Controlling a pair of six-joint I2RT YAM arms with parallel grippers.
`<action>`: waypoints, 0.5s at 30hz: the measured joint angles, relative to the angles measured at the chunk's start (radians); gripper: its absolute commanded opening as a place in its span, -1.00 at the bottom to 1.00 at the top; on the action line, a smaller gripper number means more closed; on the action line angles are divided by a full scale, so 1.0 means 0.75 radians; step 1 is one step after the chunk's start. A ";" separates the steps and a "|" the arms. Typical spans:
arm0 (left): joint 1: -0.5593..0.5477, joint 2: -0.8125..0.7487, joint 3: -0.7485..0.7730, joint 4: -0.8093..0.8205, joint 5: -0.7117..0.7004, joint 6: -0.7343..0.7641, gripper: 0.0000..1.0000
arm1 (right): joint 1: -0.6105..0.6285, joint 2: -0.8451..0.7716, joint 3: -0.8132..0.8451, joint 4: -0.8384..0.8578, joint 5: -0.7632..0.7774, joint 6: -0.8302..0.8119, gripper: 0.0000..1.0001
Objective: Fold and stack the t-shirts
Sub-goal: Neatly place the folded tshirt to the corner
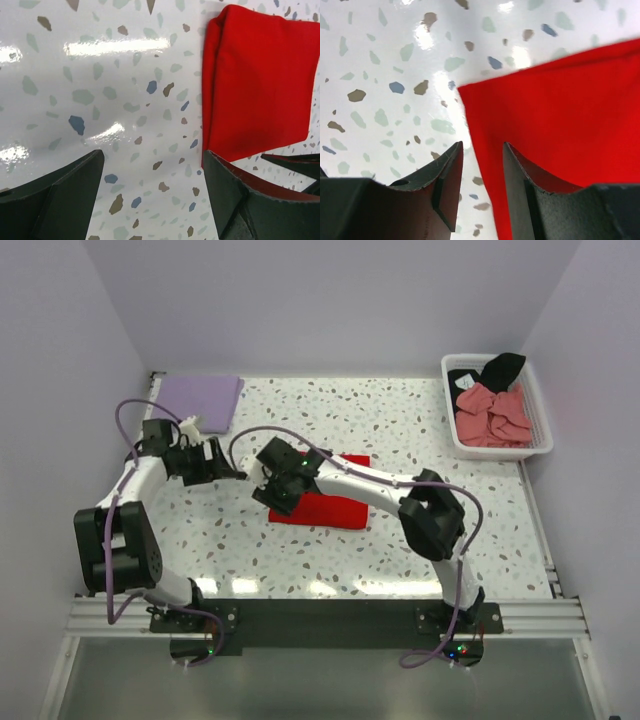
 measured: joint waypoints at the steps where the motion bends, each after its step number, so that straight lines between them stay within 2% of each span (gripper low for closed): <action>1: 0.004 -0.007 -0.008 -0.006 -0.014 0.000 0.72 | 0.023 0.030 0.015 -0.003 0.014 0.000 -0.18; 7: 0.012 -0.042 -0.043 -0.031 -0.061 0.000 0.72 | 0.102 0.148 0.057 0.018 0.067 0.009 -0.16; 15: 0.012 -0.046 -0.060 -0.035 -0.080 -0.003 0.72 | 0.116 0.224 0.075 0.061 0.084 0.031 -0.14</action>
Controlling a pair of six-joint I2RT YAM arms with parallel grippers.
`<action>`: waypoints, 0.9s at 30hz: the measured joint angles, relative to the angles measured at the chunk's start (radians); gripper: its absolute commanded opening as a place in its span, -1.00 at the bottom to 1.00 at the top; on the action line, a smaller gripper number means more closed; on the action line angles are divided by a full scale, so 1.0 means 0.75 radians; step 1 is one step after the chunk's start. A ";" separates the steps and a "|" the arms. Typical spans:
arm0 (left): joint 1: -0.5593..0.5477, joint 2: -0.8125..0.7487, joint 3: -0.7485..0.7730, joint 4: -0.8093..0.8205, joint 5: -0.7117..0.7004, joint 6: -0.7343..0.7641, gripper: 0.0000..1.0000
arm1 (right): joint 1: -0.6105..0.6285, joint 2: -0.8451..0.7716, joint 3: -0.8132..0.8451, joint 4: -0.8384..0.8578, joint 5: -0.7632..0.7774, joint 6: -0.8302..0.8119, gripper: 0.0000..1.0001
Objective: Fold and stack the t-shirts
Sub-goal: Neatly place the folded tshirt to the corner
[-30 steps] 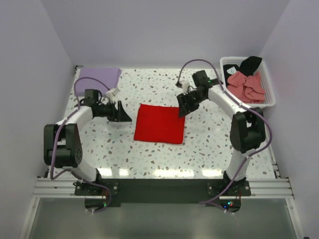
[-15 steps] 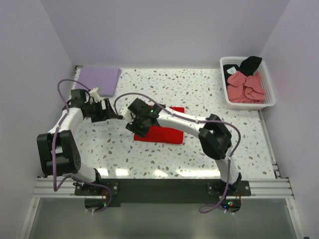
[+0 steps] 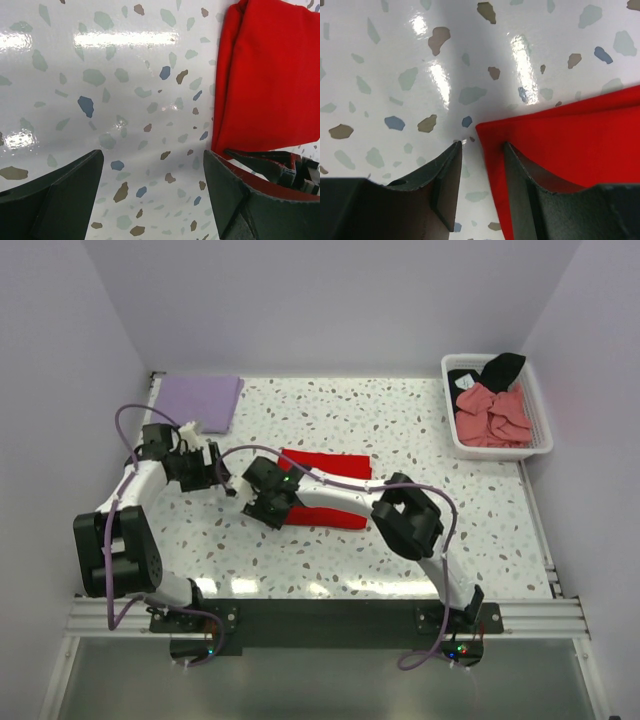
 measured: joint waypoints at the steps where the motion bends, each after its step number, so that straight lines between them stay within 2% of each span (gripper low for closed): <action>1: 0.000 0.000 0.000 0.001 0.000 -0.001 0.73 | -0.001 0.004 -0.001 0.006 0.002 0.000 -0.17; 3: 0.000 0.000 -0.001 0.002 0.001 -0.012 0.71 | -0.002 0.021 -0.001 0.027 0.002 0.000 -0.31; 5: 0.000 0.000 -0.010 0.011 0.001 -0.023 0.69 | -0.002 0.032 -0.005 0.043 0.015 -0.004 -0.57; 6: 0.000 0.000 -0.020 0.017 0.002 -0.027 0.68 | -0.003 0.032 -0.009 0.054 0.020 -0.005 -0.82; 8: 0.000 0.000 -0.046 0.023 0.008 -0.038 0.67 | -0.008 0.024 -0.031 0.089 0.026 -0.007 -1.00; 12: 0.000 0.002 -0.126 0.071 0.078 -0.090 0.74 | -0.030 -0.029 -0.120 0.157 -0.010 -0.010 -1.00; 14: -0.001 0.016 -0.168 0.117 0.136 -0.130 0.84 | -0.047 -0.065 -0.175 0.170 -0.053 -0.017 -1.00; 15: -0.002 0.030 -0.186 0.146 0.164 -0.151 1.00 | -0.058 -0.087 -0.207 0.173 -0.075 -0.021 -1.00; 19: -0.037 0.094 -0.240 0.283 0.264 -0.262 1.00 | -0.114 -0.170 -0.289 0.183 -0.165 -0.032 -1.00; 27: -0.211 0.238 -0.249 0.562 0.434 -0.458 0.97 | -0.172 -0.287 -0.348 0.230 -0.282 -0.041 -1.00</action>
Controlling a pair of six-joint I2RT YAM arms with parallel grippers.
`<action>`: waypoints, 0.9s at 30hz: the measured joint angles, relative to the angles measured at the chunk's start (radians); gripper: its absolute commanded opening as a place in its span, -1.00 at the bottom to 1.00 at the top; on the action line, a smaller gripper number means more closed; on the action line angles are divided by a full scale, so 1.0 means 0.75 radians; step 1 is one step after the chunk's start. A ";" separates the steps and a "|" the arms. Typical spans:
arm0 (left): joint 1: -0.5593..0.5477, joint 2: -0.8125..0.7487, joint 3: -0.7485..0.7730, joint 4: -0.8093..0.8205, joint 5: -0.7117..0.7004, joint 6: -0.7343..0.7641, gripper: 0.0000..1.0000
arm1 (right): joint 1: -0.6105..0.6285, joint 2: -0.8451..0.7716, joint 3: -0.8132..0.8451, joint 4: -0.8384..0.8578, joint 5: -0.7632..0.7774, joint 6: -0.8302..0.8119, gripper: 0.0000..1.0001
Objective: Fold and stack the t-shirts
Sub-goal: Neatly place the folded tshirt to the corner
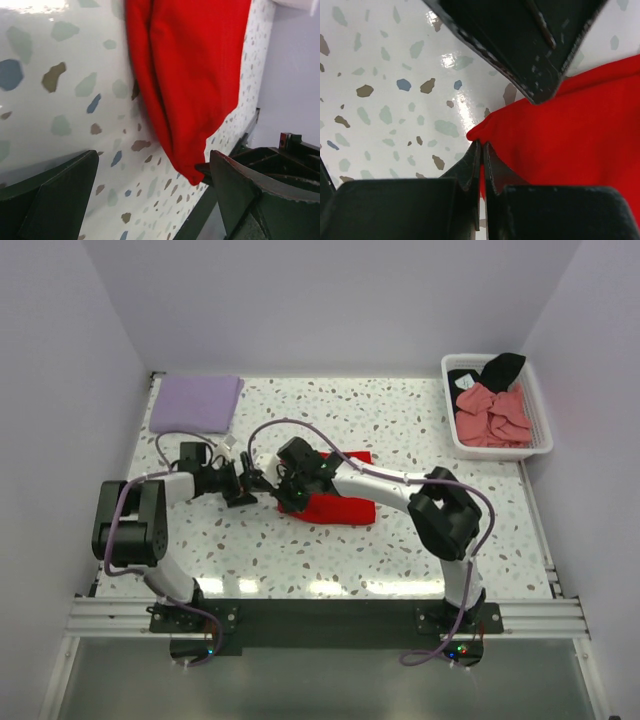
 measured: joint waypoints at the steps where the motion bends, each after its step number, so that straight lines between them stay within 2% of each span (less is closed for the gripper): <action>1: -0.011 0.022 0.003 0.033 0.025 -0.030 0.96 | -0.001 -0.010 -0.003 0.003 -0.014 -0.001 -1.00; 9: -0.085 0.161 0.014 0.316 0.110 -0.311 0.79 | -0.001 -0.028 0.003 0.013 -0.051 0.022 -1.00; 16: -0.151 0.173 -0.057 0.539 -0.026 -0.591 0.56 | -0.001 0.010 0.102 0.045 -0.036 0.069 -1.00; 22: -0.228 0.198 -0.064 0.655 -0.161 -0.767 0.47 | -0.001 0.040 0.134 0.068 -0.034 0.120 -1.00; 25: -0.249 0.220 -0.046 0.678 -0.205 -0.817 0.33 | -0.001 0.066 0.158 0.077 -0.028 0.145 -1.00; 27: -0.255 0.231 -0.034 0.686 -0.229 -0.835 0.04 | -0.001 0.085 0.178 0.080 -0.020 0.158 -1.00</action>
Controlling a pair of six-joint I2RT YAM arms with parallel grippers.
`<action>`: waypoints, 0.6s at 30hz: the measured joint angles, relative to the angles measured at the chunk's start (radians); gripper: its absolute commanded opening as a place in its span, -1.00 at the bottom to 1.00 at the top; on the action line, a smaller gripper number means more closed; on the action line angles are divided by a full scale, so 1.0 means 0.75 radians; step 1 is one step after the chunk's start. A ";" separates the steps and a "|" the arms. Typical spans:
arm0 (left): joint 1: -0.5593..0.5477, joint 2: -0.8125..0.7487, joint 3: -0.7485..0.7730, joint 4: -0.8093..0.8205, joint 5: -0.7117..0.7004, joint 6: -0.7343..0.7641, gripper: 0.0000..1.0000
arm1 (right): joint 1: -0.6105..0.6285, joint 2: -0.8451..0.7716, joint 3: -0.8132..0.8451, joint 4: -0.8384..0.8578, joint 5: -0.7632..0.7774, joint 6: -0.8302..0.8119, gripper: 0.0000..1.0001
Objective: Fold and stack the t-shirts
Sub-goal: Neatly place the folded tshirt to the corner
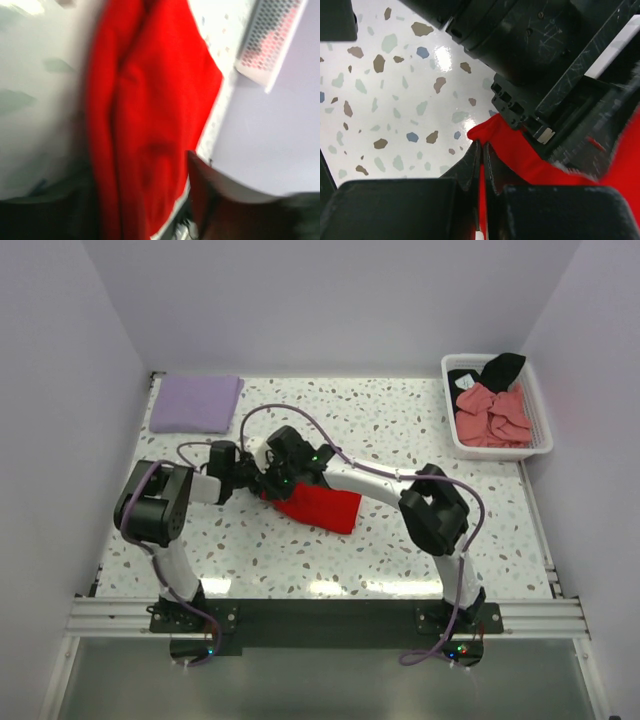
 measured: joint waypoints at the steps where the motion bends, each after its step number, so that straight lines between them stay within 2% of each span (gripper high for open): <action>1: -0.007 0.011 0.008 -0.003 -0.019 -0.006 -0.09 | 0.000 0.009 0.009 0.002 0.004 0.007 -1.00; 3: -0.011 0.038 0.019 -0.015 -0.059 -0.014 -0.48 | 0.000 0.023 0.023 0.007 0.009 0.015 -1.00; 4: -0.012 0.050 0.025 -0.022 -0.070 -0.015 -0.78 | 0.000 0.025 0.024 0.006 0.009 0.020 -1.00; 5: -0.012 0.062 0.037 -0.042 -0.077 -0.008 -0.95 | 0.000 0.026 0.024 0.006 0.009 0.023 -1.00; 6: -0.012 0.070 0.057 -0.069 -0.081 0.015 -1.00 | 0.000 0.026 0.024 0.006 0.011 0.023 -0.90; 7: -0.013 0.082 0.097 -0.122 -0.081 0.042 -1.00 | 0.000 0.026 0.024 0.006 0.018 0.027 -0.59; 9: -0.018 0.109 0.225 -0.266 -0.115 0.129 -1.00 | -0.007 0.026 0.024 0.007 0.034 0.048 -0.14; 10: -0.020 0.128 0.307 -0.341 -0.139 0.182 -1.00 | -0.014 0.026 0.024 0.006 0.033 0.060 0.26; 12: -0.019 0.160 0.464 -0.460 -0.203 0.298 -1.00 | -0.031 0.019 0.024 0.006 0.033 0.077 0.62; 13: -0.017 0.172 0.542 -0.523 -0.235 0.361 -1.00 | -0.042 0.013 0.024 0.002 0.030 0.081 0.97; 18: -0.005 0.216 0.834 -0.747 -0.375 0.674 -1.00 | -0.166 -0.091 0.022 -0.019 0.019 0.060 0.97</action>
